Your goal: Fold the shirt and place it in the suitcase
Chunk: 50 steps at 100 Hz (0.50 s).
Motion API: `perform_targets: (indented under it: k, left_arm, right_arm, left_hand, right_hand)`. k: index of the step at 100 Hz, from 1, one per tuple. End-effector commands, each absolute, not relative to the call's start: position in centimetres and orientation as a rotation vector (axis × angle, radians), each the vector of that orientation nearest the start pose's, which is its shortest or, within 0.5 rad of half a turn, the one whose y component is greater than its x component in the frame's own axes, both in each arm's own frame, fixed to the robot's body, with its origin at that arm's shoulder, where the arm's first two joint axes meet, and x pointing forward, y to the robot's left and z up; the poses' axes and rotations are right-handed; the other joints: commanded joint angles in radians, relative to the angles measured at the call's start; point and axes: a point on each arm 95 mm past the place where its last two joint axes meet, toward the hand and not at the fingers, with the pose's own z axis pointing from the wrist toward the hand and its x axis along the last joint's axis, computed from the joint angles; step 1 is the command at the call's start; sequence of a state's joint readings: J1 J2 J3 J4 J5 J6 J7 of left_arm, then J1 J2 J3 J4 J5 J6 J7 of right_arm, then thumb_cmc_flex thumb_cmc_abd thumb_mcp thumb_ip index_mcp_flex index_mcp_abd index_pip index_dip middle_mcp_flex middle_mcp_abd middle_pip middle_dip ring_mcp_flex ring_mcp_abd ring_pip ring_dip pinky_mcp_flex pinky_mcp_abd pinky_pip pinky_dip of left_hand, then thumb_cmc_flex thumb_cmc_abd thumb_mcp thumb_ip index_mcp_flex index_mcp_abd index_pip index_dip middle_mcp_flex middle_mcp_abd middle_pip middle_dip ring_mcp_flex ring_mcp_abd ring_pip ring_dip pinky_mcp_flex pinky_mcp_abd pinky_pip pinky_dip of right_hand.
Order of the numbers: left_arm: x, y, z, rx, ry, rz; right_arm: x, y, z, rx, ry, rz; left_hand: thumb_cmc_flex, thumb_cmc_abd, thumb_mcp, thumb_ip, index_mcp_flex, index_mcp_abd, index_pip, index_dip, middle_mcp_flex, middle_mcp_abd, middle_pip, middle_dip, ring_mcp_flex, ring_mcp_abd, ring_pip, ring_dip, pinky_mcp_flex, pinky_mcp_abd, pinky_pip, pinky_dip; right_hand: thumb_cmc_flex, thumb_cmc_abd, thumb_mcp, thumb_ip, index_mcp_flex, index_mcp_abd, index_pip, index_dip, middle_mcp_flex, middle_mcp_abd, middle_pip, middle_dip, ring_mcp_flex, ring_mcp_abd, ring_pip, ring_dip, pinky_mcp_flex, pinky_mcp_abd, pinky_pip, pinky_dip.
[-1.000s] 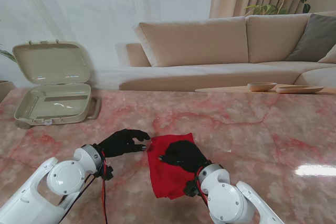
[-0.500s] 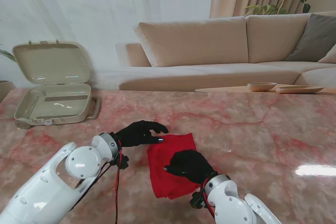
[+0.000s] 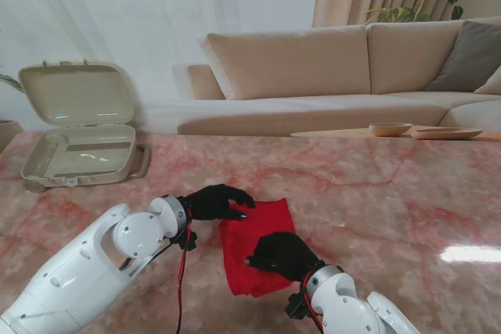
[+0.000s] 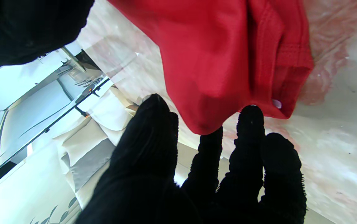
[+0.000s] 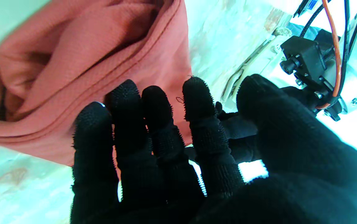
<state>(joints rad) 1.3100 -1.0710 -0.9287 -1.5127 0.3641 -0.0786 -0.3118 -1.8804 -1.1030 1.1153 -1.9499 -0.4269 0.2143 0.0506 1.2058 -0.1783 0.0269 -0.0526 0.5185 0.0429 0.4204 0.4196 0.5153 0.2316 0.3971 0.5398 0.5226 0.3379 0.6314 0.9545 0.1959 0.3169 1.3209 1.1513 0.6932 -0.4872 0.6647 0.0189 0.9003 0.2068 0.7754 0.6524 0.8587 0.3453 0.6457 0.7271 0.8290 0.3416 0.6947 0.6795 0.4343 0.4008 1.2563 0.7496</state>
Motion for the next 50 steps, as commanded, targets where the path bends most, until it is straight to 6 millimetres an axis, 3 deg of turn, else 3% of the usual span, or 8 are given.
perform_targets:
  k: [1, 4, 21, 24, 50]
  left_arm:
    - [41.8, -8.1, -33.4, -1.695, 1.852, -1.778]
    - [41.9, -8.1, -33.5, -1.689, 1.854, -1.769]
    - [42.3, -7.9, -34.3, -1.671, 1.886, -1.71]
    - [42.4, -7.8, -34.4, -1.673, 1.892, -1.7]
    - [43.1, -7.5, -35.9, -1.678, 1.936, -1.623]
  right_arm:
    - [27.7, 8.0, -34.2, -2.236, -1.475, -1.864]
    - [27.7, 8.0, -34.3, -2.237, -1.478, -1.861]
    - [27.5, 8.0, -34.6, -2.239, -1.499, -1.838]
    - [27.5, 8.0, -34.6, -2.24, -1.503, -1.835]
    - [27.4, 7.9, -35.0, -2.253, -1.528, -1.792]
  left_hand:
    - [0.081, -0.005, 0.013, 0.028, 0.02, -0.033, 0.025, 0.017, 0.002, -0.023, 0.027, 0.004, 0.035, -0.033, 0.04, 0.019, 0.021, -0.02, 0.052, 0.028]
    - [0.039, -0.03, 0.122, 0.021, 0.019, -0.031, 0.048, -0.004, 0.003, -0.023, 0.037, 0.001, 0.042, -0.035, 0.044, 0.03, 0.032, -0.028, 0.064, 0.022]
    - [0.053, -0.041, 0.184, 0.023, 0.034, -0.019, 0.069, 0.001, 0.014, -0.021, 0.054, 0.008, 0.066, -0.044, 0.067, 0.04, 0.068, -0.05, 0.085, 0.024]
    - [0.027, -0.054, 0.246, 0.013, 0.032, -0.017, 0.078, 0.0, 0.016, -0.021, 0.055, 0.027, 0.068, -0.046, 0.071, 0.042, 0.071, -0.055, 0.092, 0.015]
    - [0.031, -0.078, 0.284, 0.006, 0.033, -0.013, 0.084, -0.004, 0.028, -0.021, 0.06, 0.082, 0.08, -0.046, 0.082, 0.072, 0.079, -0.059, 0.096, 0.013]
  right_hand:
    - [0.01, -0.002, -0.013, -0.033, 0.035, -0.033, 0.026, -0.015, 0.025, -0.012, 0.021, 0.012, 0.04, 0.004, 0.019, 0.015, 0.011, 0.02, 0.043, -0.004]
    - [0.011, -0.002, -0.012, -0.033, 0.035, -0.033, 0.027, -0.017, 0.025, -0.012, 0.021, 0.012, 0.04, 0.005, 0.019, 0.015, 0.011, 0.02, 0.044, -0.005]
    - [0.01, 0.003, -0.013, -0.034, 0.041, -0.034, 0.034, -0.025, 0.032, -0.013, 0.021, 0.013, 0.043, 0.002, 0.02, 0.014, 0.013, 0.019, 0.047, -0.009]
    - [0.012, 0.004, -0.013, -0.034, 0.043, -0.035, 0.036, -0.028, 0.035, -0.014, 0.021, 0.012, 0.045, 0.002, 0.02, 0.014, 0.015, 0.019, 0.048, -0.01]
    - [0.015, 0.018, -0.024, -0.032, 0.056, -0.036, 0.041, -0.044, 0.048, -0.02, 0.017, 0.008, 0.055, 0.001, 0.006, 0.005, 0.018, 0.021, 0.048, -0.018]
